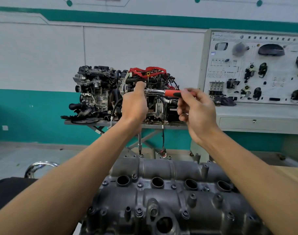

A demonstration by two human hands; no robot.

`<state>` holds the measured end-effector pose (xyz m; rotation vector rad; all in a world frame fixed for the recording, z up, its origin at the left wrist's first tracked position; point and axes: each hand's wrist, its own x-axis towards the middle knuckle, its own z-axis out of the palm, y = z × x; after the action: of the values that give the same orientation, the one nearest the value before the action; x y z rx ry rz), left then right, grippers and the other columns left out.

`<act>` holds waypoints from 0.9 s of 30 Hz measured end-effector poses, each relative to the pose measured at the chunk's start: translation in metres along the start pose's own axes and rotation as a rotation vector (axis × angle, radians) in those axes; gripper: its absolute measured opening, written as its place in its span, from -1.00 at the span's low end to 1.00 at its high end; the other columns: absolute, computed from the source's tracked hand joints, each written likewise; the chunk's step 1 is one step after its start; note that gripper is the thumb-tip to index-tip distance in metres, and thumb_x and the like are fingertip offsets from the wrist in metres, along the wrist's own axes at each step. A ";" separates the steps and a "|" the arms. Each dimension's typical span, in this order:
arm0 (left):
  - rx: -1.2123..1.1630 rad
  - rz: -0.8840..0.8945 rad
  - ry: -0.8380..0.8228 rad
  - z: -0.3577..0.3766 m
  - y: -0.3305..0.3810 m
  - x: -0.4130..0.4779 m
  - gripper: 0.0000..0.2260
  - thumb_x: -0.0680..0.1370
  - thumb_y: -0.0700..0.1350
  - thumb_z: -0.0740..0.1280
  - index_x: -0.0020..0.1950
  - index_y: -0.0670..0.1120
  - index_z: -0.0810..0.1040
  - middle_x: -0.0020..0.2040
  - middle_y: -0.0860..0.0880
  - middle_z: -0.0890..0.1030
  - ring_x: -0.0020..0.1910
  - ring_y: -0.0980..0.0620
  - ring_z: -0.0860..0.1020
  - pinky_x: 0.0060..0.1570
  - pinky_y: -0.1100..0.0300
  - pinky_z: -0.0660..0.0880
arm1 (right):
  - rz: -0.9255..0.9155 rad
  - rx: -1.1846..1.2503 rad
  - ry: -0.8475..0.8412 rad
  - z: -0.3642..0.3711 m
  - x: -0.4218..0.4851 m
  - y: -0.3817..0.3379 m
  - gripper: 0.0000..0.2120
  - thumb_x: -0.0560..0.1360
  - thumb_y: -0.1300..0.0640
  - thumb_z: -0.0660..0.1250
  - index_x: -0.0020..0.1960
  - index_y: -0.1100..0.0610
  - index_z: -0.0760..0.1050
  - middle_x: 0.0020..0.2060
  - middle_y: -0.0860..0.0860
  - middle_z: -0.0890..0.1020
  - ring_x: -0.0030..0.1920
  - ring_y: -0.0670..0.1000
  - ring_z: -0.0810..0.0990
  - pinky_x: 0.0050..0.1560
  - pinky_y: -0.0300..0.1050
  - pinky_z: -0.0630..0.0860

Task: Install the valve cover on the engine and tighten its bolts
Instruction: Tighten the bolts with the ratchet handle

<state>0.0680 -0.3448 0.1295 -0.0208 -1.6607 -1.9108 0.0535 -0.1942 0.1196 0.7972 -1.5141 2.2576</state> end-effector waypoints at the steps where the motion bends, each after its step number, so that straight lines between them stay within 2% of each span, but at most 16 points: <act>1: -0.004 0.002 -0.003 0.001 0.000 0.000 -0.56 0.60 0.07 0.20 -0.42 0.00 0.14 -0.50 0.03 0.17 -0.48 0.01 0.08 -0.31 -0.02 0.02 | -0.004 -0.001 0.004 -0.001 0.000 -0.001 -0.94 0.60 0.20 0.31 -0.05 0.12 0.52 -0.40 0.02 0.54 -0.45 -0.03 0.45 -0.52 -0.22 0.31; 5: -0.037 -0.002 -0.036 0.005 0.002 0.001 -0.50 0.61 0.06 0.19 -0.52 0.04 0.17 -0.52 0.04 0.17 -0.52 0.02 0.08 -0.44 0.11 0.06 | -0.038 0.023 0.006 -0.002 -0.001 -0.006 -0.93 0.60 0.20 0.31 -0.06 0.11 0.51 -0.41 0.01 0.53 -0.47 -0.04 0.46 -0.53 -0.22 0.31; 9: -0.026 -0.005 -0.049 0.005 0.002 0.000 -0.56 0.62 0.06 0.19 -0.42 0.01 0.16 -0.50 0.03 0.17 -0.50 0.02 0.08 -0.43 0.10 0.04 | -0.025 0.011 0.018 -0.003 -0.004 -0.007 -0.94 0.61 0.21 0.30 -0.04 0.13 0.49 -0.41 0.01 0.52 -0.47 -0.03 0.45 -0.52 -0.22 0.30; 15: -0.017 -0.015 -0.076 0.003 -0.001 0.005 -0.54 0.62 0.07 0.18 -0.46 0.02 0.17 -0.51 0.04 0.17 -0.52 0.03 0.07 -0.48 0.13 0.07 | -0.009 -0.003 0.067 0.004 -0.015 -0.012 -0.96 0.60 0.23 0.30 -0.03 0.17 0.46 -0.39 0.06 0.48 -0.45 -0.01 0.40 -0.48 -0.18 0.26; 19: -0.030 -0.030 -0.143 0.006 -0.002 0.009 -0.49 0.63 0.11 0.18 -0.50 0.03 0.22 -0.57 0.09 0.21 -0.60 0.07 0.11 -0.57 0.26 0.10 | -0.165 -0.059 -0.009 0.016 -0.041 -0.014 -0.83 0.49 0.21 0.44 -0.10 0.17 0.43 -0.42 0.05 0.50 -0.49 -0.02 0.42 -0.51 -0.26 0.34; 21: -0.049 -0.034 -0.163 0.007 -0.004 0.009 -0.44 0.63 0.12 0.17 -0.57 0.04 0.25 -0.58 0.10 0.23 -0.62 0.08 0.13 -0.60 0.31 0.10 | -0.215 -0.070 -0.043 0.018 -0.046 -0.012 -0.82 0.48 0.20 0.44 -0.12 0.14 0.42 -0.45 0.04 0.50 -0.51 -0.01 0.43 -0.53 -0.27 0.33; 23: -0.070 -0.049 -0.165 0.005 -0.004 0.009 -0.42 0.62 0.11 0.18 -0.61 0.03 0.26 -0.58 0.09 0.23 -0.62 0.07 0.12 -0.60 0.32 0.09 | -0.166 -0.033 0.044 0.011 -0.033 -0.007 -0.87 0.53 0.21 0.38 -0.11 0.13 0.43 -0.44 0.05 0.49 -0.50 -0.01 0.41 -0.54 -0.27 0.30; 25: -0.083 -0.061 -0.211 0.002 -0.003 0.010 -0.45 0.62 0.10 0.17 -0.58 0.05 0.23 -0.57 0.09 0.19 -0.59 0.06 0.08 -0.59 0.29 0.07 | -0.019 -0.010 0.107 0.000 -0.009 0.001 -0.95 0.61 0.16 0.29 -0.03 0.11 0.46 -0.40 0.03 0.50 -0.46 -0.03 0.41 -0.52 -0.22 0.26; 27: -0.085 -0.083 -0.326 0.000 -0.003 0.010 -0.49 0.63 0.12 0.14 -0.52 0.06 0.18 -0.55 0.08 0.15 -0.57 0.06 0.06 -0.59 0.30 0.05 | 0.137 -0.005 0.087 -0.009 0.016 0.012 -0.88 0.66 0.10 0.20 0.10 0.11 0.48 -0.34 0.01 0.52 -0.40 -0.05 0.43 -0.48 -0.21 0.26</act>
<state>0.0582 -0.3485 0.1311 -0.3181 -1.8099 -2.1283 0.0317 -0.1918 0.1177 0.6020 -1.5779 2.3512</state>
